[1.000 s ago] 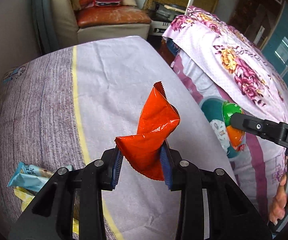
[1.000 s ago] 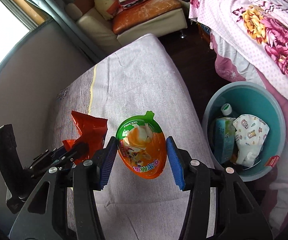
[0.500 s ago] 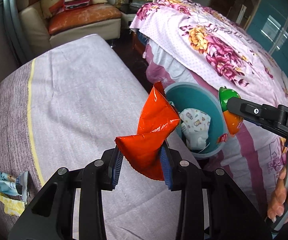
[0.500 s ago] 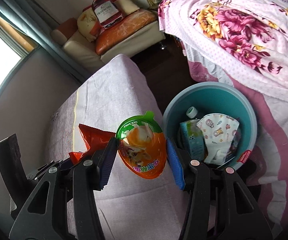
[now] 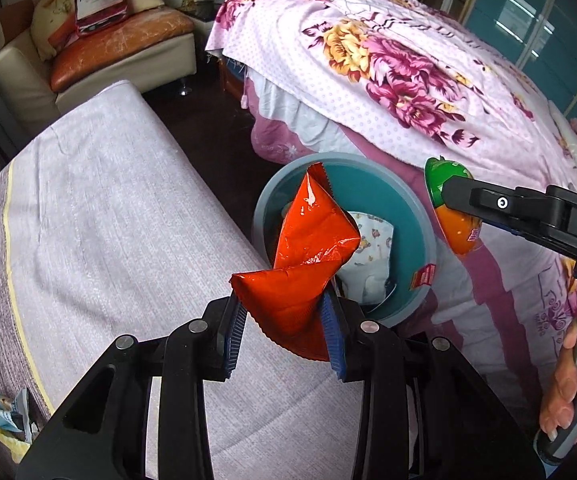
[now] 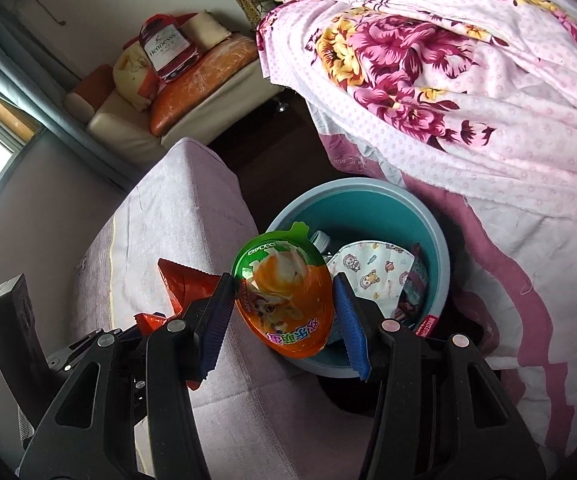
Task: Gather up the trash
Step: 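Carry the red wrapper and orange candy over the wastebasket and open both tools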
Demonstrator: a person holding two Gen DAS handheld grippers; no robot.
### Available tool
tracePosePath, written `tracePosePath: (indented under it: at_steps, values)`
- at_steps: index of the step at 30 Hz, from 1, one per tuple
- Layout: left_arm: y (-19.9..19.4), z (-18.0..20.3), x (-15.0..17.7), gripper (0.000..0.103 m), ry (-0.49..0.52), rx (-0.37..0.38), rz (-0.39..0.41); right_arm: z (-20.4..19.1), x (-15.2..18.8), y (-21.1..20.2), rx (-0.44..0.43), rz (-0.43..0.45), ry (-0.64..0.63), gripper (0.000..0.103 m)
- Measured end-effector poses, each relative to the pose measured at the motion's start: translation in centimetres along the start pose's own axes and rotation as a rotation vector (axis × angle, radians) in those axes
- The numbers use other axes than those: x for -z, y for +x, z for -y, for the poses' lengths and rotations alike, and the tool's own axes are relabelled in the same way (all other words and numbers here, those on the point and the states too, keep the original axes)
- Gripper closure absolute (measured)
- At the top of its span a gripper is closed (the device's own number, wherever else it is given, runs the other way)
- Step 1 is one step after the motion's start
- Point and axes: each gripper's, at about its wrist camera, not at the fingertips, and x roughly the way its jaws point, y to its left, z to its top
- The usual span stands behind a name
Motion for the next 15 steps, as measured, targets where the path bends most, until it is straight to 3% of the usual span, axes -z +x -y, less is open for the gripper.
tracePosePath:
  at_steps: [15]
  values:
    - [4.2, 1.2, -1.0, 0.066, -0.004, 0.085, -0.058, 1.3, -0.9, 1.4, 0.089, -0.039, 0.01, 0.055]
